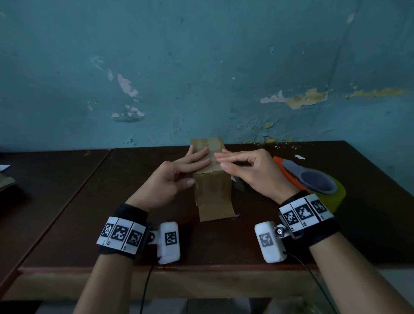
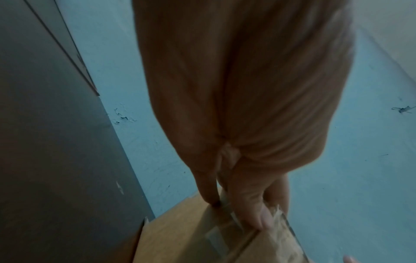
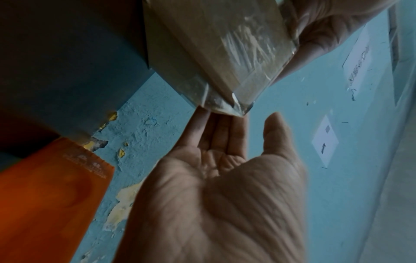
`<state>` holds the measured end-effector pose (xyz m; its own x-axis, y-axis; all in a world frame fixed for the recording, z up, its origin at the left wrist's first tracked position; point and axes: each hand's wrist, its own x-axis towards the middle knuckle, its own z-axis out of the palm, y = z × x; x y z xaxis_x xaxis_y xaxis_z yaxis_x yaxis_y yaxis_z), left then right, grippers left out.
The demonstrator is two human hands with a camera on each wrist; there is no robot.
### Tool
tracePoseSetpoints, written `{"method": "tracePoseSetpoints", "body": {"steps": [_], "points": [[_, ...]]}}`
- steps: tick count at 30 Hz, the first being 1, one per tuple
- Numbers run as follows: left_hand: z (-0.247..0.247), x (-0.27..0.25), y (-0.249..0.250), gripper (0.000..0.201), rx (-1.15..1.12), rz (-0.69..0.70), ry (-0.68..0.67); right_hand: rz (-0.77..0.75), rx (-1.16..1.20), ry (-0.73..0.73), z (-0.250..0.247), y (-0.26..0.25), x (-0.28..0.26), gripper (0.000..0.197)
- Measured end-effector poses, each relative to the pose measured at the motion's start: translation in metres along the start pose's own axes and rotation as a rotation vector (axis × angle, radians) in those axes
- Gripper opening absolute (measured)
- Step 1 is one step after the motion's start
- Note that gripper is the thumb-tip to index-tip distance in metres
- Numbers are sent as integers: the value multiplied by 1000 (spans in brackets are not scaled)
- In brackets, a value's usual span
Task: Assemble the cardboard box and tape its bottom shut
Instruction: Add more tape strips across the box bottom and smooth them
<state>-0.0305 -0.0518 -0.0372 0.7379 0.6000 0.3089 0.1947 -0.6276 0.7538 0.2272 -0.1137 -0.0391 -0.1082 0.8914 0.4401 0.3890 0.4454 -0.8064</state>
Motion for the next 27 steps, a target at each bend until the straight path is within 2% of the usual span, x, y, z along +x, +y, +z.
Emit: {"method": "tracePoseSetpoints", "body": {"steps": [10, 18, 27], "points": [[-1, -4, 4, 58, 2, -13, 5, 32, 10, -1, 1, -3, -1, 30], [11, 0, 6, 58, -33, 14, 160, 32, 19, -5, 1, -5, -2, 33], [10, 2, 1, 67, -17, 9, 186, 34, 64, -34, 1, -6, -2, 29]]}}
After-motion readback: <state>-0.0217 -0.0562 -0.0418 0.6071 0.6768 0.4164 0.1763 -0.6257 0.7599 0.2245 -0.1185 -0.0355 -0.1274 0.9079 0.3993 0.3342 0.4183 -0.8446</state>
